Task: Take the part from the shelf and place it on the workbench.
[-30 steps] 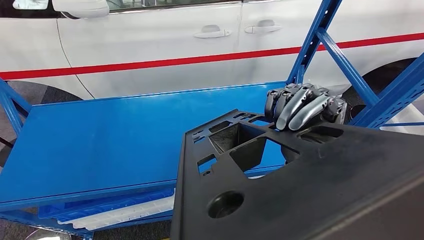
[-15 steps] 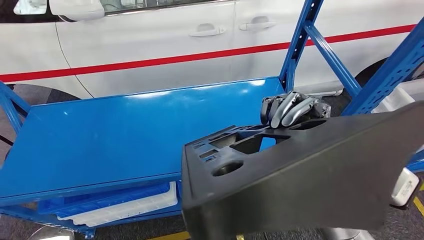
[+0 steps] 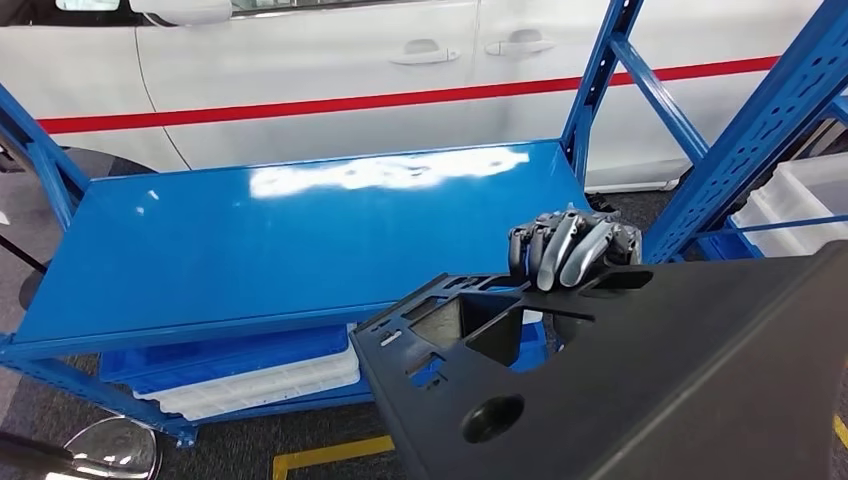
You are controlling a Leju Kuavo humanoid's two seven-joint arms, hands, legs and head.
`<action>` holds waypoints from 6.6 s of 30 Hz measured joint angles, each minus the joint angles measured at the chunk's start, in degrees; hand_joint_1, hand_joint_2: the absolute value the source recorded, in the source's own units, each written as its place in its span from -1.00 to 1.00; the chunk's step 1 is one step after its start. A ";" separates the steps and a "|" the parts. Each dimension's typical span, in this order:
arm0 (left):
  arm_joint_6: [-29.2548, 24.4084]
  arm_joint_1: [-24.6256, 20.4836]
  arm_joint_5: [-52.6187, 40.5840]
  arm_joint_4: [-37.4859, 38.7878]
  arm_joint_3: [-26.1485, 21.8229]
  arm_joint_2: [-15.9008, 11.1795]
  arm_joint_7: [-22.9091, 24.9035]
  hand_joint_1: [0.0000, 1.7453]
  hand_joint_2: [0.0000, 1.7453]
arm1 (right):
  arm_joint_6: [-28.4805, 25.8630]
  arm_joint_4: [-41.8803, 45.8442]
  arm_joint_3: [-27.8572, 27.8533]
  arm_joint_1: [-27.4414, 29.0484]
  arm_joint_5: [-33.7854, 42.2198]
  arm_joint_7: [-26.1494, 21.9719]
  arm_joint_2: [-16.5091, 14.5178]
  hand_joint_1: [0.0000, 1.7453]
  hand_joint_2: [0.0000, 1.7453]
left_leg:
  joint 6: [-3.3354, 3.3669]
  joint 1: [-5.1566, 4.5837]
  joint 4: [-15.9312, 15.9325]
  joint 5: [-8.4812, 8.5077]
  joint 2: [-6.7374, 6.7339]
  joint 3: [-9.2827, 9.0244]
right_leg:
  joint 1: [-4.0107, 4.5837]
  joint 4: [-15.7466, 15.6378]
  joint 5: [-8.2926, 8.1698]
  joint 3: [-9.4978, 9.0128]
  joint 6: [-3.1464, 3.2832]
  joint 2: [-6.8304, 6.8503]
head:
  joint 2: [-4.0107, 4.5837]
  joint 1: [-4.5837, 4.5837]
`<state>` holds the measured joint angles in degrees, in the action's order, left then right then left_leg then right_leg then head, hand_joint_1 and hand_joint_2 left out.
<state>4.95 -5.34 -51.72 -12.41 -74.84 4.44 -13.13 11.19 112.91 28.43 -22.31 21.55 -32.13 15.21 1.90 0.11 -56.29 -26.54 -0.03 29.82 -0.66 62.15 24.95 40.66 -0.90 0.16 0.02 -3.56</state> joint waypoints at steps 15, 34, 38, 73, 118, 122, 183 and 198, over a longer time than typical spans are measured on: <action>-1.31 0.85 -0.84 0.00 -0.78 -0.25 2.24 -1.00 1.00 | 3.45 -1.00 -1.42 -0.22 2.42 0.00 1.88 0.92 1.00 | -3.06 0.44 -5.02 1.92 0.33 9.50 | 0.07 -5.14 2.72 -10.80 2.59 0.08 | 0.00 -0.05; -1.70 0.68 -2.21 -0.11 -0.76 -1.60 2.03 -1.00 1.00 | 6.82 -0.62 -6.94 5.62 2.22 -1.21 1.50 0.92 1.00 | 0.21 -0.48 1.40 2.44 -0.41 1.47 | -0.03 11.02 7.02 0.65 -0.44 -0.06 | 0.00 -0.04; -2.28 0.92 -2.11 -0.12 -0.74 -1.56 2.87 -1.00 1.00 | 8.51 -0.43 -8.32 8.46 1.57 -2.08 1.49 0.92 1.00 | -0.61 -0.47 -0.22 4.58 -0.38 5.82 | -0.88 4.86 2.77 -7.20 -1.13 -0.08 | 0.00 -0.05; -2.50 1.07 -1.90 -0.66 -0.87 -1.54 0.44 -1.00 1.00 | 4.56 -4.78 -3.12 3.62 -5.43 -3.05 -3.66 0.92 1.00 | -1.56 -0.44 0.11 6.08 -0.47 6.45 | 1.18 -6.25 3.18 -12.18 1.94 -0.07 | 0.00 -0.05; -3.47 1.25 -0.49 -0.97 -2.62 -1.90 1.19 -1.00 1.00 | 4.15 -2.34 -2.39 8.86 -13.92 -3.29 -7.97 0.92 1.00 | -2.84 0.66 -1.28 -0.49 2.99 0.84 | 0.28 -3.87 -0.34 -6.57 1.37 -5.05 | 0.00 -0.05; -3.64 1.04 -0.20 -0.96 -2.75 -1.95 1.30 -1.00 1.00 | 4.03 -2.42 -2.48 9.13 -14.35 -3.30 -7.96 0.92 1.00 | -1.38 0.88 -0.45 0.48 0.53 1.00 | 0.25 0.23 2.23 -4.22 0.38 -2.57 | 0.00 -0.04; -8.08 1.44 0.17 -1.55 -3.82 -2.02 -2.72 -1.00 1.00 | 3.64 -6.31 2.84 3.17 -10.37 -2.10 -9.90 0.92 1.00 | -1.56 0.85 -0.13 1.09 2.19 1.98 | 0.49 -0.34 1.79 -3.82 1.11 -4.81 | 0.00 -0.04; -7.87 1.29 -2.31 -1.76 -3.57 -4.27 0.30 -1.00 1.00 | 1.00 -2.43 -1.91 8.94 -15.19 -3.07 -9.43 0.92 1.00 | -4.07 0.65 -3.34 -2.25 -4.00 2.03 | 0.08 -3.88 0.83 -6.57 2.63 1.11 | 0.00 -0.04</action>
<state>-2.93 -4.05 -54.03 -14.18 -78.42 0.17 -12.84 12.20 110.49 26.52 -13.37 6.36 -35.20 5.78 -2.16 0.76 -59.62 -28.79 -4.03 31.84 -0.58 58.27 25.78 34.09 1.73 1.28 0.02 -3.61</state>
